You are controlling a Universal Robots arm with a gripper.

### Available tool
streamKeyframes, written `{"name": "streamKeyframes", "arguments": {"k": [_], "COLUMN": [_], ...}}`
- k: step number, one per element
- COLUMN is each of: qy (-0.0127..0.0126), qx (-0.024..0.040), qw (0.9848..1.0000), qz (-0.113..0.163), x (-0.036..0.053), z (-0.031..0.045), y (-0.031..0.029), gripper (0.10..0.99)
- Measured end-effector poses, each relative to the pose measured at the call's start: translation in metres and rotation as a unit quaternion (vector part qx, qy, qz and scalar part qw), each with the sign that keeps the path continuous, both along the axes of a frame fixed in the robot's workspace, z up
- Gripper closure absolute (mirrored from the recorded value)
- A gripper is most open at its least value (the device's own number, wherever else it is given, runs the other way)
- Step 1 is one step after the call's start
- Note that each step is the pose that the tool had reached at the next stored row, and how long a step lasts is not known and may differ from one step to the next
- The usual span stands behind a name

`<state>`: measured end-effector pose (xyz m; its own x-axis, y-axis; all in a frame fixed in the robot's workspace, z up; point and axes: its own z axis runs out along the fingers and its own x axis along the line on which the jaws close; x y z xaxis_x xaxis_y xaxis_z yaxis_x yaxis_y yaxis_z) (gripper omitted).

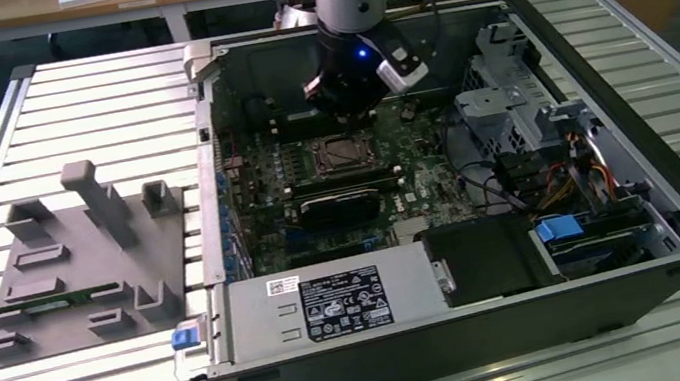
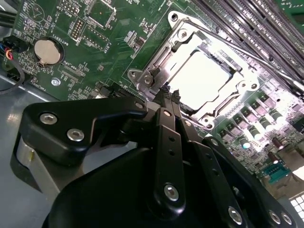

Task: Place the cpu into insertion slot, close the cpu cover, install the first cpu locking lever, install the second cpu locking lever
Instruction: 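Install the second cpu locking lever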

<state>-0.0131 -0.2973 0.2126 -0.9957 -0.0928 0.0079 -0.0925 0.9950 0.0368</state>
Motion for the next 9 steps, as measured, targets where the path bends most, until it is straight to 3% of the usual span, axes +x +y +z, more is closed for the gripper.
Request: {"name": "streamKeyframes", "arguments": {"k": [9], "qy": [0.0000], "qx": [0.0001], "qw": [1.0000], "qz": [0.000], "x": [0.0000], "z": [0.0134], "y": [-0.0006], "gripper": [0.969]}}
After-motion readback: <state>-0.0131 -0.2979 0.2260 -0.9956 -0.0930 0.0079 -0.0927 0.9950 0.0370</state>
